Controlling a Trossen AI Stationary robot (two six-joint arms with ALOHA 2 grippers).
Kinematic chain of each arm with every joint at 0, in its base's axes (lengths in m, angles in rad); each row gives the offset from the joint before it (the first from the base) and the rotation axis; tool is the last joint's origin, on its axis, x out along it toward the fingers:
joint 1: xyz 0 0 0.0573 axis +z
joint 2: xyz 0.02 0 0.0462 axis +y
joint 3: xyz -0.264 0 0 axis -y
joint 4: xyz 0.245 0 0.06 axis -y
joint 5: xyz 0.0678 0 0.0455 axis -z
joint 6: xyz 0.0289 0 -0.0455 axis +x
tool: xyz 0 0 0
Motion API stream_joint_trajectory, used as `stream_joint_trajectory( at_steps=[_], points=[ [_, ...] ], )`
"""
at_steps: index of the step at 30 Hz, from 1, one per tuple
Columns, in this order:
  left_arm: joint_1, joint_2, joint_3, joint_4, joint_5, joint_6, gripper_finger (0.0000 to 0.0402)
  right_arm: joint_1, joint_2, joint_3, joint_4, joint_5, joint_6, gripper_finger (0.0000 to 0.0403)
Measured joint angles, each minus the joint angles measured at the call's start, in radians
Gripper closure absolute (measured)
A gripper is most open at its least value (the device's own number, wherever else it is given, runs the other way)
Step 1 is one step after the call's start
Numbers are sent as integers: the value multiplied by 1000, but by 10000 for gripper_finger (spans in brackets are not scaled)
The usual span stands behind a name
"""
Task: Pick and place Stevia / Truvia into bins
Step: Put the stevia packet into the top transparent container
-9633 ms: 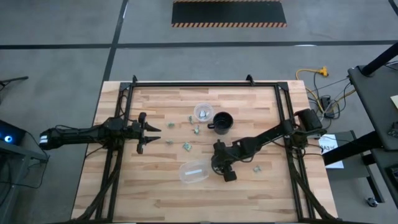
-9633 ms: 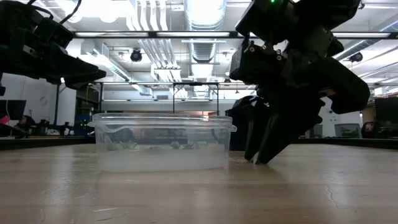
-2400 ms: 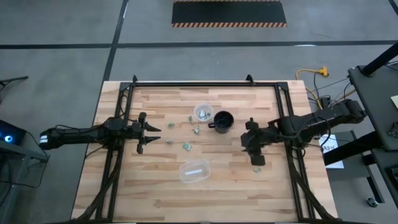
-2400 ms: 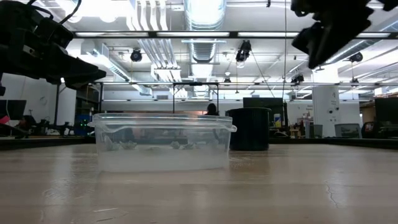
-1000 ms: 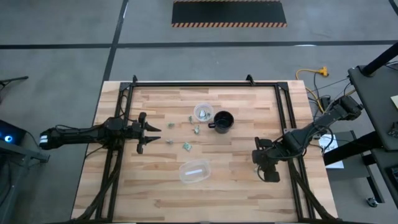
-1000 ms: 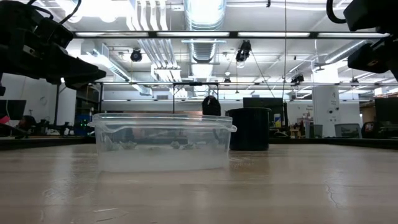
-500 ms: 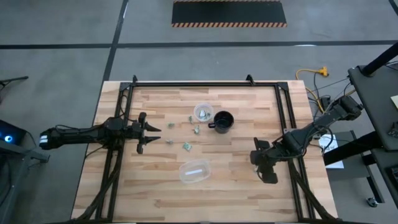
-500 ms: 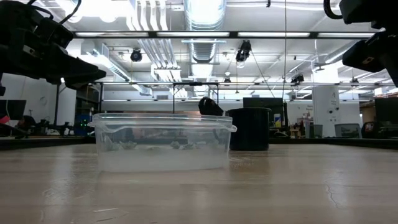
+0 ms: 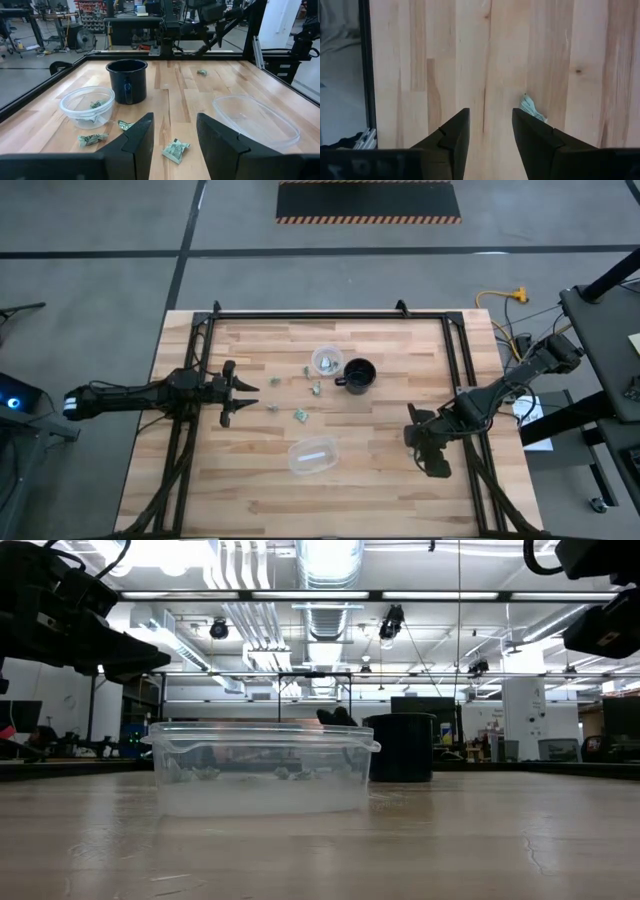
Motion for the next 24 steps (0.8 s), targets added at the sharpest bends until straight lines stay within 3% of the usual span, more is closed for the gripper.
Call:
stream_joint_trajectory(
  at_steps=[24],
  points=[
    [0, 0, 0, 0, 0, 0, 269, 0, 0, 0, 52, 29, 23, 278]
  ],
)
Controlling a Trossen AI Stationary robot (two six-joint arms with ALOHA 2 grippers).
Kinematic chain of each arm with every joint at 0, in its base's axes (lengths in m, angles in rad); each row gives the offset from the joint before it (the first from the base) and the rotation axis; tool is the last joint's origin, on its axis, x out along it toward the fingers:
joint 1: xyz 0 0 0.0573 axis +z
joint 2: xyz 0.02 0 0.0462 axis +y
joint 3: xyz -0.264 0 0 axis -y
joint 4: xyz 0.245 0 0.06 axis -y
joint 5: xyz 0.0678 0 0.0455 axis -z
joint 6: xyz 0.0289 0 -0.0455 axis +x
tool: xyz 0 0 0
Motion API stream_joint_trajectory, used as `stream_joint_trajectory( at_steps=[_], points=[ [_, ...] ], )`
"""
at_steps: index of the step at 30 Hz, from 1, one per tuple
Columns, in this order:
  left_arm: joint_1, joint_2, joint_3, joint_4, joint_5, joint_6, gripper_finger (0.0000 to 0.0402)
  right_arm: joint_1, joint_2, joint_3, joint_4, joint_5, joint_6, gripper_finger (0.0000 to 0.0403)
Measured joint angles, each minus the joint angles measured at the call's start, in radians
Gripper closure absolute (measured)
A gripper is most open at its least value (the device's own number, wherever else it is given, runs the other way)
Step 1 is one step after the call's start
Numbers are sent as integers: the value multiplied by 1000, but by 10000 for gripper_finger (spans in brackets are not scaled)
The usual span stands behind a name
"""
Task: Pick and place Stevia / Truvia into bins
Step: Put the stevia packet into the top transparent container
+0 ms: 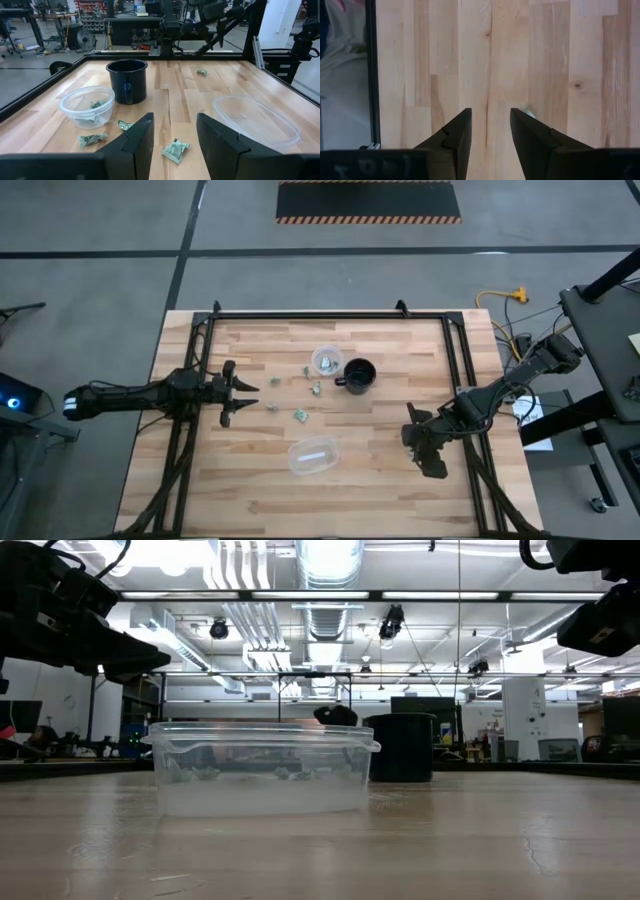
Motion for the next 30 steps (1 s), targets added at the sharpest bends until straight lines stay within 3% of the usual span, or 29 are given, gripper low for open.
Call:
stream_joint_trajectory(
  at_steps=[30],
  points=[
    [0, 0, 0, 0, 0, 0, 269, 0, 1, -3, -9, -2, -58, 276]
  ],
)
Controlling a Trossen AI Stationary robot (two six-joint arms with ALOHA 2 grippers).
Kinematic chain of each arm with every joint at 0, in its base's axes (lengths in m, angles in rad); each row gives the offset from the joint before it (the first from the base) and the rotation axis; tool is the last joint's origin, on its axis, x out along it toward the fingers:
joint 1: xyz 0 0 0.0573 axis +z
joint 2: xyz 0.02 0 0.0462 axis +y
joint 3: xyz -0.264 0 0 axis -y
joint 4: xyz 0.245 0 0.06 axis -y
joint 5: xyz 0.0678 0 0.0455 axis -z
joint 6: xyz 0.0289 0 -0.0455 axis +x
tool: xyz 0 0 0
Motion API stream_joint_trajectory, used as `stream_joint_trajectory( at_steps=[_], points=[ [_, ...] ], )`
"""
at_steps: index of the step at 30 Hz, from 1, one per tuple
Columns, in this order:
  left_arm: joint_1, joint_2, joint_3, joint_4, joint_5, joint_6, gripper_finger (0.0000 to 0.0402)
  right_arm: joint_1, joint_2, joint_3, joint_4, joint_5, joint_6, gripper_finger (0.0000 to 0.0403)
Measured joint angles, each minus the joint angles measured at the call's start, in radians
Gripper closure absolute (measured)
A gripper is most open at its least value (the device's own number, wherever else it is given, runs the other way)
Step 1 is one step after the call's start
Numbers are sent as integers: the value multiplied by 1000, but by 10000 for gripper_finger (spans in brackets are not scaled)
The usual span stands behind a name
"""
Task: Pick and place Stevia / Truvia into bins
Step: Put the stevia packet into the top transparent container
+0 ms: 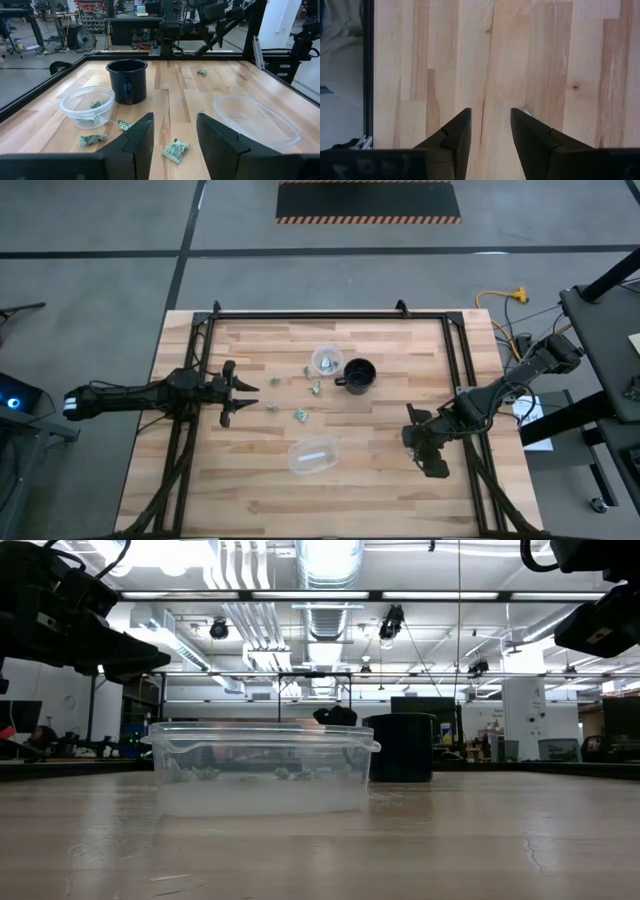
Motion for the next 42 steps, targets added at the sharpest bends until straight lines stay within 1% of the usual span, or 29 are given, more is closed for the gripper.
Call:
stream_joint_trajectory(
  at_steps=[6, 10, 13, 16, 30, 42],
  points=[
    [0, 0, 0, 0, 0, 0, 269, -2, 0, 0, 0, -1, 2, 282],
    [0, 0, 0, 0, 0, 0, 269, -28, 0, 0, 3, 1, 1, 281],
    [0, 0, 0, 0, 0, 0, 269, -49, 0, 0, 9, 51, 0, 280],
    [0, 0, 0, 0, 0, 0, 269, -58, 0, 0, 12, 78, 4, 282],
    [0, 0, 0, 0, 0, 0, 269, -53, 0, -3, 9, 81, -27, 287],
    [0, 0, 0, 0, 0, 0, 269, -53, 0, -3, 8, 81, 4, 281]
  ],
)
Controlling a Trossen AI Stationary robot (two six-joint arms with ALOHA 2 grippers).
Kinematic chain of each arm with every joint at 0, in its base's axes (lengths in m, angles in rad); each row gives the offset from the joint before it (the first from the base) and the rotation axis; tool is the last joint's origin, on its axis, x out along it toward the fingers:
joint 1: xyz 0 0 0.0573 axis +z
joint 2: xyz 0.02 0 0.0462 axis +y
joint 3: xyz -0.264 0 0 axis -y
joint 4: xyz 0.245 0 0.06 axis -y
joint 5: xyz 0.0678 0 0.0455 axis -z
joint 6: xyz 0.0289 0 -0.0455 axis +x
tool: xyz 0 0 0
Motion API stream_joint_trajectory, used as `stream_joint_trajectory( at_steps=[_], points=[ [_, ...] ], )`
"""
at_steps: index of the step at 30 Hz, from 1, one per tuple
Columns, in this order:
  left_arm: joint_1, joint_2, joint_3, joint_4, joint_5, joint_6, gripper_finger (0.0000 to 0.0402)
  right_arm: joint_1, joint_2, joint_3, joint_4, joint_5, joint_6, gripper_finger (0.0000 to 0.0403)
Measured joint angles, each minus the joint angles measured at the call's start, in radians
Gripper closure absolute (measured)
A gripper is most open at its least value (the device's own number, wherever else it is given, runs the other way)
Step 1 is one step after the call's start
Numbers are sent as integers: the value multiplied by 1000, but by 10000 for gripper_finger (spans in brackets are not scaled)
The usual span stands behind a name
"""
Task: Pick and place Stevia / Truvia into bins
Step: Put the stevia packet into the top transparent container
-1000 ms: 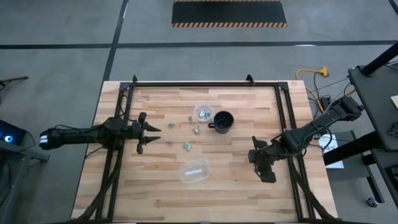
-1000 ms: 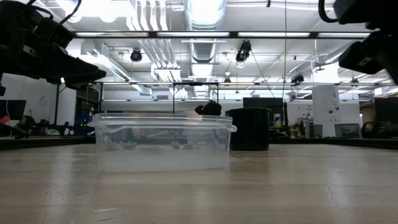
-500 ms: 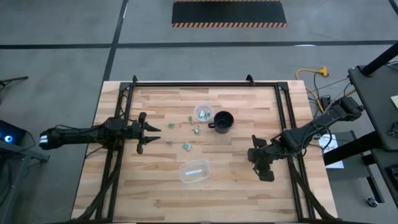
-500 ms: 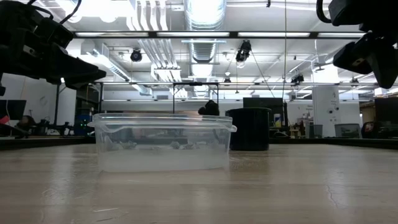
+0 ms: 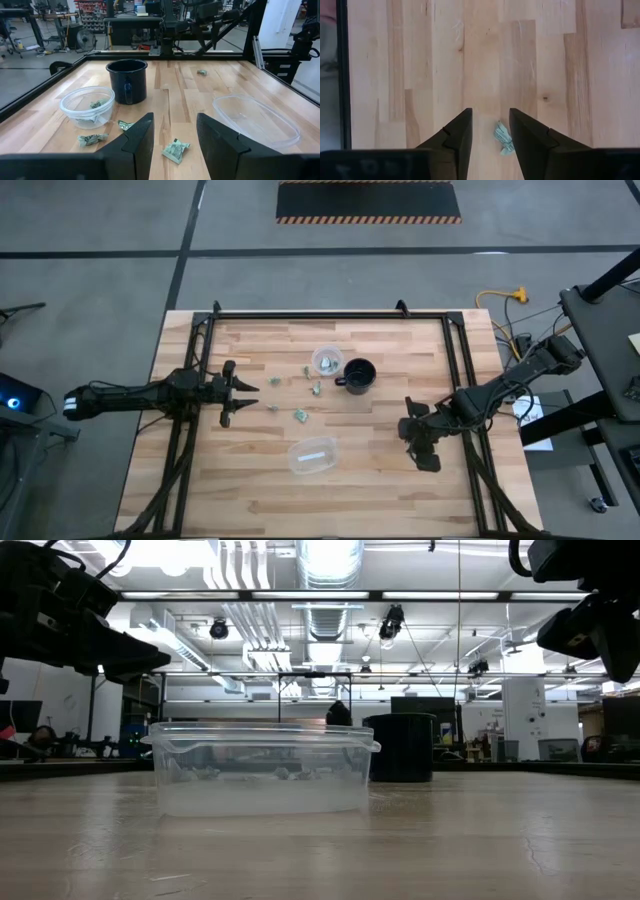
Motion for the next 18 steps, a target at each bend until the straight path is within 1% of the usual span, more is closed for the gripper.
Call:
stream_joint_trajectory(
  at_steps=[4, 9, 13, 18],
  points=[
    [0, 0, 0, 0, 0, 0, 269, 0, 0, 0, -8, 0, -9, 275],
    [0, 0, 0, 0, 0, 0, 269, 0, 0, 0, -9, 22, -71, 264],
    [0, 0, 0, 0, 0, 0, 269, 0, -1, -1, -13, 26, -78, 253],
    [0, 0, 0, 0, 0, 0, 269, 0, -1, 0, -73, 25, -77, 239]
  ],
)
